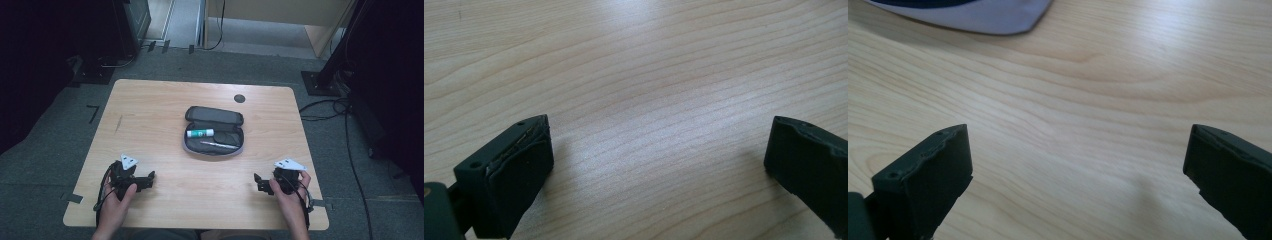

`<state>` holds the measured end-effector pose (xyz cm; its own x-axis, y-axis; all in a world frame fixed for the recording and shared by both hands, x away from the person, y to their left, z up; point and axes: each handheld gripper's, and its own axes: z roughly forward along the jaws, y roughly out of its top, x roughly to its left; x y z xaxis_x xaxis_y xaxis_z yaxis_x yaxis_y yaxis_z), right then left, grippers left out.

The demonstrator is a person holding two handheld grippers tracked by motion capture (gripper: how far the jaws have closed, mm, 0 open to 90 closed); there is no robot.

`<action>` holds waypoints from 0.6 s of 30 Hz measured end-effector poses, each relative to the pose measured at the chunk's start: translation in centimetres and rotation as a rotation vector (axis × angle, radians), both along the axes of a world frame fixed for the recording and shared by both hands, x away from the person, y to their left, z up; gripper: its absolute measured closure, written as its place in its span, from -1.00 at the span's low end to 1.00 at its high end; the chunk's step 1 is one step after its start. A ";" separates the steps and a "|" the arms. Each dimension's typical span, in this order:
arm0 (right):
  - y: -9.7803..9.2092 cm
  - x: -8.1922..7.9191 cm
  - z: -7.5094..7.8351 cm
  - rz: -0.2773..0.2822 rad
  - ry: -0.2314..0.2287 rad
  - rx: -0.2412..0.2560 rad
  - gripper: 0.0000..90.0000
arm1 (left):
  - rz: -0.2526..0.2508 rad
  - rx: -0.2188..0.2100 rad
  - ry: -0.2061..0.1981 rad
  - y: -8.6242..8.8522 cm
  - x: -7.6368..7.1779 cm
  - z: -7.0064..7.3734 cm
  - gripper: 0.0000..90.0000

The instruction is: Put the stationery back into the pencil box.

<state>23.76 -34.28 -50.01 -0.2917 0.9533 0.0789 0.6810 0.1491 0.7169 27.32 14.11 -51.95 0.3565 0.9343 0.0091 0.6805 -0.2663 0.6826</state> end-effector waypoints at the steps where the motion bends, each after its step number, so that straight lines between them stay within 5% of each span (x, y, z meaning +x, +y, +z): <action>1: -0.3 -0.1 -0.1 -0.003 0.000 0.000 -1.00 | 0.000 0.000 0.000 0.0 0.0 0.0 -1.00; 18: -6.4 -3.6 -1.4 -0.125 0.038 -0.010 -1.00 | 0.002 0.000 0.000 0.0 0.0 0.0 -1.00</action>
